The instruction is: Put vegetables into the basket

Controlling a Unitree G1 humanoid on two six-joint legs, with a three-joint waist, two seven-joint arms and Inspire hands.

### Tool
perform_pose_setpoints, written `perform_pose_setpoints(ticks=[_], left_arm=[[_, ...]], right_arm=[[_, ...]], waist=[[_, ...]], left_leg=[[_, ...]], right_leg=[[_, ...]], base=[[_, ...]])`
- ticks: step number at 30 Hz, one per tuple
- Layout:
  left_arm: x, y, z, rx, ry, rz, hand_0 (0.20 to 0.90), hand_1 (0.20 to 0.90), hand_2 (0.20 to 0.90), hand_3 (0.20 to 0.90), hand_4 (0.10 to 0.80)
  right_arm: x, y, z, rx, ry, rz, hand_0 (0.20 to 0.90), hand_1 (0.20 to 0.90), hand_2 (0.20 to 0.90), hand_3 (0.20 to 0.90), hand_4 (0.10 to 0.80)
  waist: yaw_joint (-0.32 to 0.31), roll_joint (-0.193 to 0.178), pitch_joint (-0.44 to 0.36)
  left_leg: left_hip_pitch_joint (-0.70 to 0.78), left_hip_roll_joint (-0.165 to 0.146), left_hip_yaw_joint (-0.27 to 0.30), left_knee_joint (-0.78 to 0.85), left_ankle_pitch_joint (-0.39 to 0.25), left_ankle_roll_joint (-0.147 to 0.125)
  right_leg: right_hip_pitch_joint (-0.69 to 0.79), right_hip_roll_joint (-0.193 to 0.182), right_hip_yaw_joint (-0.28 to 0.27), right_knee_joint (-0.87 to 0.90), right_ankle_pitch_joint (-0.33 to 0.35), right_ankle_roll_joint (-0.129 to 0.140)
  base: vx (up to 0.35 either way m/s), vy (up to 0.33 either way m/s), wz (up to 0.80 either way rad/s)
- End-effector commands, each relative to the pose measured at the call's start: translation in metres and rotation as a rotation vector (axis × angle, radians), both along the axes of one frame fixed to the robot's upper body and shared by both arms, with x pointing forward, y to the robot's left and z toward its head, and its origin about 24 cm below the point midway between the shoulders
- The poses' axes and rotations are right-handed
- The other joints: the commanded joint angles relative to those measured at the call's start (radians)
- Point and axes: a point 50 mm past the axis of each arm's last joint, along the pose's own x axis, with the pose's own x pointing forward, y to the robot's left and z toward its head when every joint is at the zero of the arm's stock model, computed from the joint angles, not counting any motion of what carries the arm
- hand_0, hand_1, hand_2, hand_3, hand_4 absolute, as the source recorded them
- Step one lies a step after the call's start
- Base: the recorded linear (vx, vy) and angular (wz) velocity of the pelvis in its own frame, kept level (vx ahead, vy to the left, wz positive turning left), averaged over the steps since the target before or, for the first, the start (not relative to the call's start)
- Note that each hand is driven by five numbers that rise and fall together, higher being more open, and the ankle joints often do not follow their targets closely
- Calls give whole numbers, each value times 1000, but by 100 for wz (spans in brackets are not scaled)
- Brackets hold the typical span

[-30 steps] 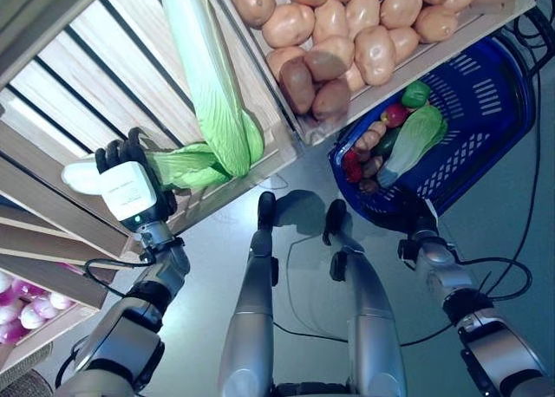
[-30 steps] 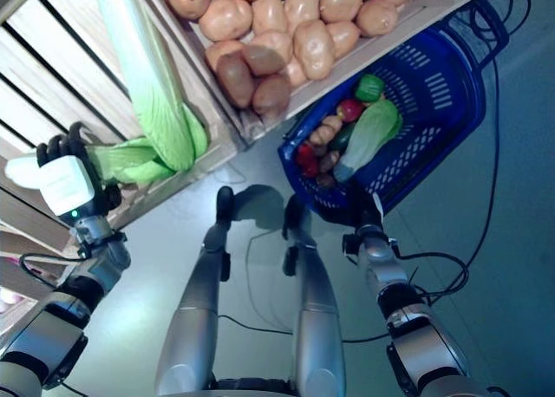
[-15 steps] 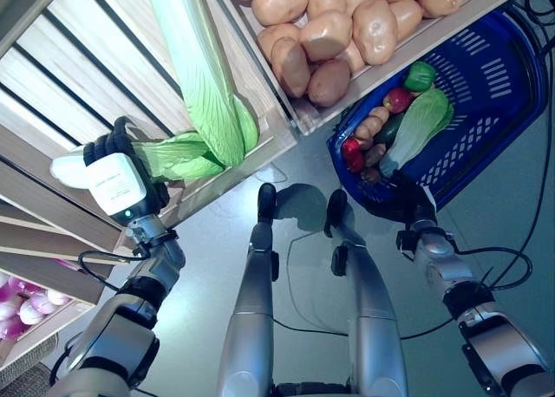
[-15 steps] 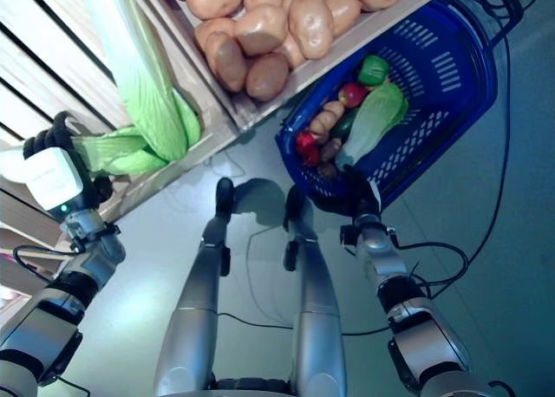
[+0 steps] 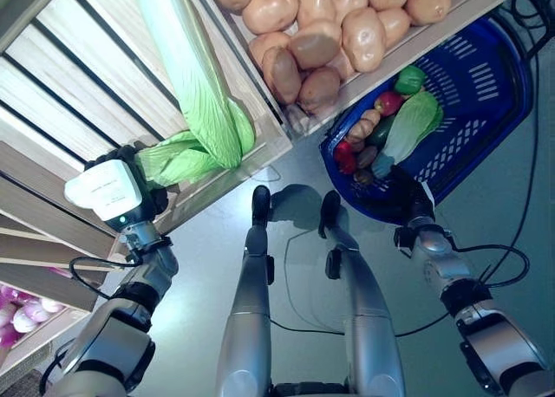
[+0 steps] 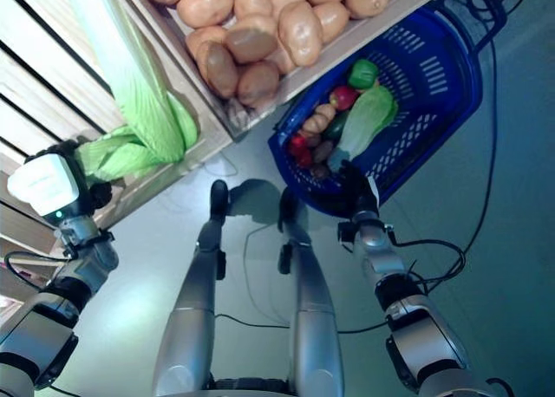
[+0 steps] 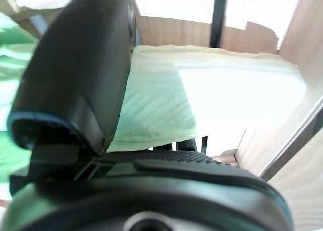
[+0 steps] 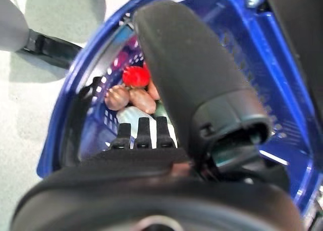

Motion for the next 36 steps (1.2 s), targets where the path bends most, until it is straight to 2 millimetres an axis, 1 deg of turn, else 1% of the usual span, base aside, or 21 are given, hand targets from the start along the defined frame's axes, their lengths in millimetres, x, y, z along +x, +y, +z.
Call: perform_pose_setpoints(ticks=[1, 6, 8, 11, 16, 19, 21, 23, 24, 26, 27, 28, 29, 30, 31, 32, 33, 36], left_arm=[[13, -17, 56, 20, -401, -79, 300, 300, 300, 300, 400], [0, -23, 36, -47, -408, -121, 300, 300, 300, 300, 400], [-12, -27, 21, -90, -385, -142, 300, 300, 300, 300, 400], [-25, -29, 9, -127, -367, -151, 300, 300, 300, 300, 400], [-60, -22, -7, -193, -360, -157, 300, 300, 300, 300, 400], [-81, -16, -7, -222, -354, -172, 300, 300, 300, 300, 400], [-90, -13, -5, -243, -343, -175, 300, 300, 300, 300, 400], [-100, -11, -7, -361, -341, -198, 300, 300, 300, 300, 400], [-102, -13, -8, -425, -344, -222, 300, 300, 300, 300, 400], [-103, -19, -9, -619, -325, -317, 300, 300, 300, 300, 400], [-102, -22, -10, -666, -314, -357, 300, 300, 300, 300, 400], [-98, -32, -9, -734, -285, -429, 300, 300, 300, 300, 400], [-98, -33, -8, -746, -277, -444, 300, 300, 300, 300, 400], [-91, -47, -8, -801, -213, -539, 300, 300, 300, 300, 400], [-88, -54, -8, -830, -178, -588, 300, 300, 300, 300, 400], [-88, -54, -8, -832, -174, -595, 300, 300, 300, 300, 400], [-84, -63, -8, -863, -128, -648, 300, 300, 300, 300, 400], [-74, -79, -10, -951, -36, -751, 300, 300, 300, 300, 400]], right_arm=[[-12, -11, 4, 23, -86, -68, 900, 900, 900, 900, 800], [-23, -10, -11, 36, -61, -79, 900, 900, 900, 900, 800], [-33, -12, -21, 49, -35, -86, 900, 900, 900, 900, 800], [-44, -15, -31, 67, -16, -90, 900, 900, 900, 900, 800], [-75, -15, -51, 90, 9, -70, 900, 900, 900, 900, 800], [-92, -14, -58, 96, 23, -61, 900, 900, 900, 900, 800], [-101, -14, -59, 100, 23, -47, 900, 900, 900, 900, 800], [-112, -13, -59, 117, 15, -21, 900, 900, 900, 900, 800], [-117, -9, -57, 126, 2, 0, 900, 900, 900, 900, 800], [-124, -2, -52, 155, -32, 55, 900, 900, 900, 900, 800], [-125, 0, -50, 167, -49, 74, 900, 900, 900, 900, 800], [-126, 4, -44, 194, -74, 116, 900, 900, 900, 900, 800], [-127, 5, -43, 197, -81, 125, 900, 900, 900, 900, 800], [-127, 11, -35, 236, -114, 191, 900, 900, 900, 900, 800], [-127, 14, -29, 262, -135, 230, 900, 900, 900, 900, 800], [-127, 14, -29, 265, -138, 234, 900, 900, 900, 900, 800], [-126, 19, -23, 296, -159, 286, 900, 900, 900, 900, 800], [-126, 30, -12, 367, -195, 412, 900, 900, 900, 900, 800]], waist=[[-7, 33, -4], [15, 51, -4], [32, 63, -4], [47, 75, -10], [77, 92, -83], [87, 94, -150], [87, 90, -188], [86, 87, -228], [85, 85, -247], [82, 78, -272], [80, 77, -280], [75, 72, -298], [74, 72, -299], [68, 68, -319], [62, 66, -330], [62, 66, -330], [58, 64, -342], [45, 61, -370]], left_leg=[[19, -41, 37, 13, 28, 20], [119, -52, 39, -38, 32, 21], [191, -55, 41, -67, 35, 21], [262, -57, 36, -99, 39, 22], [367, -59, 19, -151, 35, 25], [453, -59, 5, -183, 22, 28], [496, -63, -1, -194, 15, 31], [546, -64, -4, -212, 8, 35], [559, -65, -6, -217, 9, 37], [603, -64, -6, -228, -2, 42], [606, -64, -6, -230, 0, 44], [625, -63, -4, -235, -4, 48], [630, -62, -4, -236, -5, 48], [655, -60, -1, -241, -12, 52], [668, -60, 3, -243, -16, 54], [670, -60, 3, -243, -17, 55], [683, -58, 8, -245, -22, 57], [718, -54, 18, -259, -30, 63]], right_leg=[[177, -14, -42, -160, 59, 28], [284, -33, -58, -195, 60, 34], [364, -47, -74, -222, 63, 40], [439, -57, -88, -249, 65, 44], [550, -70, -108, -296, 65, 50], [642, -73, -118, -336, 65, 54], [684, -75, -121, -357, 69, 56], [734, -77, -125, -378, 73, 60], [748, -77, -127, -386, 75, 60], [786, -75, -128, -390, 70, 63], [788, -75, -130, -393, 73, 64], [802, -75, -129, -396, 76, 66], [806, -74, -129, -397, 76, 67], [824, -75, -127, -404, 81, 70], [831, -75, -123, -408, 85, 74], [833, -75, -123, -408, 85, 74], [842, -77, -122, -412, 88, 78], [862, -76, -113, -424, 96, 84]], base=[[0, 0, 0], [29, -20, -7], [85, -18, -16], [97, -20, -4], [166, -22, 6], [256, -6, 13], [241, 31, 13], [245, 35, 10], [216, 16, 7], [180, -2, 6], [154, -10, 11], [101, -5, 11], [191, -17, 10], [153, -13, 4], [146, -12, 3], [91, -8, 1], [87, -10, 0], [114, -10, -4]])
